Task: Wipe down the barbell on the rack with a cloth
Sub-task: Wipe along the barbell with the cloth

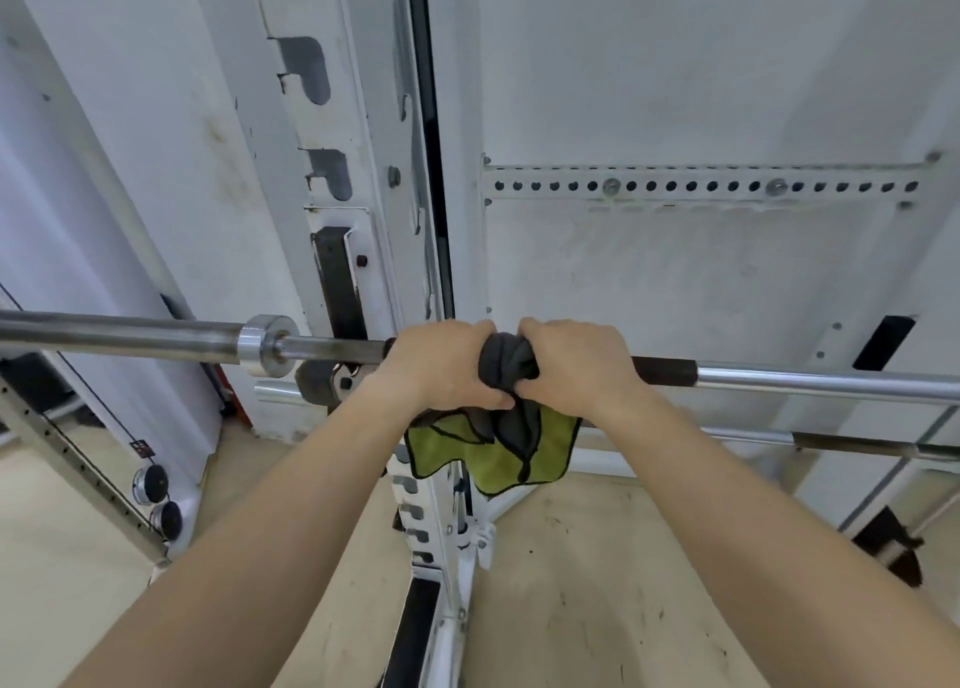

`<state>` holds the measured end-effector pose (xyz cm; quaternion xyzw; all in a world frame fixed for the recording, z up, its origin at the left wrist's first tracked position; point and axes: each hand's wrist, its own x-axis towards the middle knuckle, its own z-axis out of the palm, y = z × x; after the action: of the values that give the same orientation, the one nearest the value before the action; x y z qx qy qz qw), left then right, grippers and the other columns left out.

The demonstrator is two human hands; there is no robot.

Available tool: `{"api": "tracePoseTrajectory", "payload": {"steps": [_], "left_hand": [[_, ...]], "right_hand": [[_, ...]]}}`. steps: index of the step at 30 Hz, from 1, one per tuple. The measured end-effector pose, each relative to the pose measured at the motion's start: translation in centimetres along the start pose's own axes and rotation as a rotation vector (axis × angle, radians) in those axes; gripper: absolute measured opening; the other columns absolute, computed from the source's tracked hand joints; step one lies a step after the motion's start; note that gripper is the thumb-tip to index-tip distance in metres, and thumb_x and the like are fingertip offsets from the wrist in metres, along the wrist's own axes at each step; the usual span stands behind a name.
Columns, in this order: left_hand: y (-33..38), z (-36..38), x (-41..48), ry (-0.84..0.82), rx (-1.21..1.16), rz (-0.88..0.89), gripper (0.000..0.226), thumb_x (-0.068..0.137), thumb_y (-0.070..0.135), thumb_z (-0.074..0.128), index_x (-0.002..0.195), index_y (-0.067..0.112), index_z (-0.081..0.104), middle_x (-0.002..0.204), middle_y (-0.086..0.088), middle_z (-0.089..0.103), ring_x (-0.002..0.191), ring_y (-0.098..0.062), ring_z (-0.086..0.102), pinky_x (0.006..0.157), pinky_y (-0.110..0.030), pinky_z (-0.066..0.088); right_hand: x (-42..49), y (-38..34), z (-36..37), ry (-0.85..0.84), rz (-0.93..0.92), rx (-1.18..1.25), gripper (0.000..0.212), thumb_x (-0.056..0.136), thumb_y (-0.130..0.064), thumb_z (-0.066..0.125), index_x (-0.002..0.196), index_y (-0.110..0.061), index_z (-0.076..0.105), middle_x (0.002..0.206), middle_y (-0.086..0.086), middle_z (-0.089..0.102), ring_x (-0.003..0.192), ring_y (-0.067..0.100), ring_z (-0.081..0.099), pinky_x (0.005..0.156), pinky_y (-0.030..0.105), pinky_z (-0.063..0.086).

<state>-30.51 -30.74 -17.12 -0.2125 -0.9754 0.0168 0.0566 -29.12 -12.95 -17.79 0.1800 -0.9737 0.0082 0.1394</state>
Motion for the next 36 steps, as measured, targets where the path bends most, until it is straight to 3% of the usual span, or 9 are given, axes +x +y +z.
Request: {"api": "tracePoseTrajectory", "payload": {"steps": [5, 12, 16, 18, 22, 24, 27, 30, 36], "left_hand": [[4.2, 0.4, 3.3, 0.071, 0.031, 0.092, 0.072, 0.055, 0.088, 0.061, 0.097, 0.03, 0.056, 0.079, 0.007, 0.064, 0.075, -0.019, 0.061, 0.064, -0.033, 0.05], [9.9, 0.9, 5.1, 0.122, -0.147, 0.241, 0.049, 0.076, 0.072, 0.058, 0.112, 0.038, 0.055, 0.096, 0.01, 0.068, 0.088, -0.018, 0.063, 0.071, -0.037, 0.052], [7.1, 1.5, 3.6, 0.195, -0.031, 0.174, 0.036, 0.079, 0.062, 0.057, 0.1, 0.033, 0.05, 0.083, 0.009, 0.063, 0.075, -0.019, 0.062, 0.064, -0.036, 0.052], [5.2, 1.4, 2.8, 0.163, 0.01, 0.1, 0.036, 0.074, 0.057, 0.06, 0.097, 0.031, 0.048, 0.077, 0.008, 0.06, 0.072, -0.022, 0.061, 0.063, -0.037, 0.053], [3.2, 1.4, 2.3, 0.113, 0.069, -0.001, 0.038, 0.072, 0.054, 0.063, 0.093, 0.027, 0.046, 0.072, 0.006, 0.054, 0.072, -0.023, 0.059, 0.056, -0.032, 0.045], [4.6, 1.5, 2.9, 0.135, 0.086, 0.022, 0.037, 0.074, 0.053, 0.062, 0.092, 0.025, 0.046, 0.07, 0.006, 0.051, 0.069, -0.023, 0.058, 0.054, -0.031, 0.041], [7.5, 2.0, 4.2, 0.192, 0.106, 0.082, 0.032, 0.077, 0.048, 0.06, 0.088, 0.022, 0.045, 0.065, 0.005, 0.047, 0.063, -0.025, 0.058, 0.05, -0.031, 0.04], [10.3, 2.4, 5.0, 0.262, 0.11, 0.094, 0.031, 0.079, 0.047, 0.058, 0.087, 0.02, 0.046, 0.063, 0.003, 0.048, 0.057, -0.025, 0.054, 0.048, -0.03, 0.039], [18.5, 2.7, 7.4, 0.351, 0.183, 0.108, 0.026, 0.086, 0.044, 0.054, 0.08, 0.02, 0.048, 0.063, 0.004, 0.051, 0.051, -0.022, 0.046, 0.046, -0.028, 0.026]], "right_hand": [[-2.7, 3.5, 0.5, 0.086, -0.028, -0.082, 0.04, 0.087, -0.051, 0.057, 0.111, -0.021, 0.048, 0.099, -0.002, 0.064, 0.088, 0.026, 0.064, 0.057, 0.032, 0.033], [-7.5, 11.2, -1.5, -0.011, 0.086, -0.056, 0.042, 0.085, -0.055, 0.062, 0.114, -0.027, 0.049, 0.099, -0.004, 0.061, 0.093, 0.023, 0.062, 0.06, 0.033, 0.04], [-5.7, 7.8, -1.3, -0.014, 0.048, -0.051, 0.045, 0.076, -0.056, 0.065, 0.098, -0.022, 0.045, 0.095, -0.001, 0.062, 0.088, 0.027, 0.062, 0.06, 0.033, 0.036], [-3.3, 4.3, -0.7, -0.012, 0.014, -0.061, 0.043, 0.076, -0.05, 0.067, 0.103, -0.021, 0.05, 0.098, 0.001, 0.064, 0.088, 0.029, 0.064, 0.062, 0.033, 0.033], [-0.2, 0.8, 0.3, 0.051, -0.006, -0.129, 0.021, 0.084, -0.025, 0.064, 0.103, -0.018, 0.059, 0.079, 0.0, 0.055, 0.067, 0.026, 0.055, 0.057, 0.032, 0.034], [-0.9, 2.1, 0.9, 0.124, -0.026, -0.173, 0.013, 0.086, -0.018, 0.061, 0.098, -0.018, 0.057, 0.078, -0.001, 0.057, 0.062, 0.024, 0.05, 0.05, 0.029, 0.026], [-2.7, 5.3, 2.0, 0.202, -0.077, -0.242, 0.021, 0.08, -0.016, 0.068, 0.099, -0.016, 0.057, 0.08, -0.002, 0.062, 0.064, 0.023, 0.06, 0.044, 0.026, 0.011], [-4.2, 7.8, 1.9, 0.182, -0.052, -0.254, 0.032, 0.055, -0.014, 0.084, 0.078, -0.015, 0.061, 0.059, -0.003, 0.056, 0.046, 0.021, 0.055, 0.046, 0.021, 0.003], [-8.6, 15.9, 1.9, 0.27, -0.01, -0.288, 0.035, 0.056, -0.022, 0.086, 0.076, -0.016, 0.058, 0.059, -0.001, 0.057, 0.048, 0.024, 0.055, 0.045, 0.024, 0.02]]}}
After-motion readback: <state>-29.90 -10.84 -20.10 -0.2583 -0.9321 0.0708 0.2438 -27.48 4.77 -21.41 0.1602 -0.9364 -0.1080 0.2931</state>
